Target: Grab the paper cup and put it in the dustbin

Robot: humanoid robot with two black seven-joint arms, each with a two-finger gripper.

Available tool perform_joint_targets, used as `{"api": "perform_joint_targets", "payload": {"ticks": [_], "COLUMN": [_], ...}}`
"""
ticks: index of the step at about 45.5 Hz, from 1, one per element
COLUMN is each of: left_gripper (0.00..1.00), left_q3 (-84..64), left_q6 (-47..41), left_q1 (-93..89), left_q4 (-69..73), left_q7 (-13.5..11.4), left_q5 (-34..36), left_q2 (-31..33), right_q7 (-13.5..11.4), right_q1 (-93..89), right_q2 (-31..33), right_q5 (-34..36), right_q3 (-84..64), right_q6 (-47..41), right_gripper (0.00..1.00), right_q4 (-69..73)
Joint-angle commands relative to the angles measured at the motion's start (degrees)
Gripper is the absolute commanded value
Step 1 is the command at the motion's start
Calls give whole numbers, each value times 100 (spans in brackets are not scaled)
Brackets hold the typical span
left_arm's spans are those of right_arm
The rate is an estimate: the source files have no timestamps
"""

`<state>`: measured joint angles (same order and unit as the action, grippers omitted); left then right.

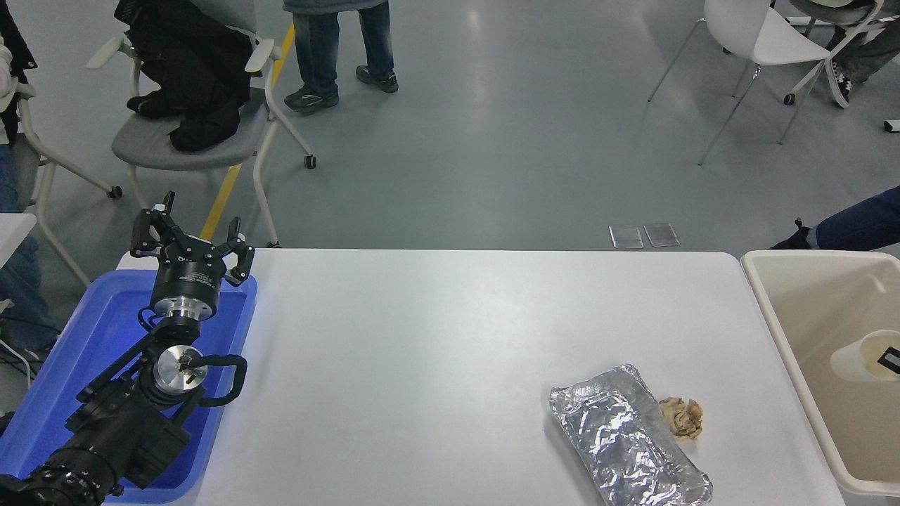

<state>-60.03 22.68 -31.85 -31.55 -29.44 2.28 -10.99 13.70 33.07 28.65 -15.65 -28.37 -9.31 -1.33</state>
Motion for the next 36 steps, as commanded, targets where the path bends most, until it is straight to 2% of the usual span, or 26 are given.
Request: {"api": "perform_joint_targets", "payload": {"ticks": [1, 16, 24, 31, 36], "left_gripper": [99, 99, 99, 99, 99], "left_q3": [0, 0, 0, 0, 0], "left_q6": [-1, 8, 8, 8, 8], "left_q1": [-5, 4, 4, 4, 4], "left_q4": [0, 0, 0, 0, 0], "left_q7": [0, 0, 0, 0, 0], "left_q5": [0, 0, 0, 0, 0], "left_q2": [1, 1, 1, 1, 1], "right_q7": [19, -8, -25, -34, -60], "right_q1": [-11, 700, 1491, 2414, 3476], "right_q2": [-88, -96, -17, 334, 747], "right_q5": [27, 106, 106, -17, -333], "right_q3": [130, 455, 455, 342, -167], "right_q6": [8, -141, -905, -1424, -1451], "right_gripper": [100, 100, 100, 100, 100], "right_q4": [-16, 54, 63, 343, 1405]}}
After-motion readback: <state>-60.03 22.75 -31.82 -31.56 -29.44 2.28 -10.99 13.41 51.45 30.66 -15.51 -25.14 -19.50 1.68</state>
